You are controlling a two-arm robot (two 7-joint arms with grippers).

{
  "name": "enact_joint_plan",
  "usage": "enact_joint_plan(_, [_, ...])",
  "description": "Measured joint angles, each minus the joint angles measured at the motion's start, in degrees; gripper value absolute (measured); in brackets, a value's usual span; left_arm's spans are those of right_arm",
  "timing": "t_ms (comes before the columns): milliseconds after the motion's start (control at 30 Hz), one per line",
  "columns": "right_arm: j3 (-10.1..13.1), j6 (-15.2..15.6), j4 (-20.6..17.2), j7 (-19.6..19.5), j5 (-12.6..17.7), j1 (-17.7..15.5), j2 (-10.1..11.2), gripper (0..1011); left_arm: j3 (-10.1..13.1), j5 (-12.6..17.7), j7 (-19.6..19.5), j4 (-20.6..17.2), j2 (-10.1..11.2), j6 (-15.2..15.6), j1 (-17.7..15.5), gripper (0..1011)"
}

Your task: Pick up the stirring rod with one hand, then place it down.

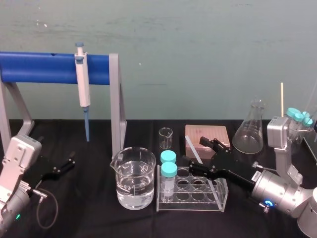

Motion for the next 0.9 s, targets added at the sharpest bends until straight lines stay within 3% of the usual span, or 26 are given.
enact_joint_plan(300, [0.15, 0.91, 0.12, -0.84, -1.39, -0.07, -0.28, 1003, 0.00, 0.00, 0.00, 0.00, 0.00, 0.00, 0.00, 1000])
enact_joint_plan(900, [0.12, 0.93, 0.09, -0.77, -1.15, -0.07, -0.22, 1003, 0.00, 0.00, 0.00, 0.00, 0.00, 0.00, 0.00, 1000])
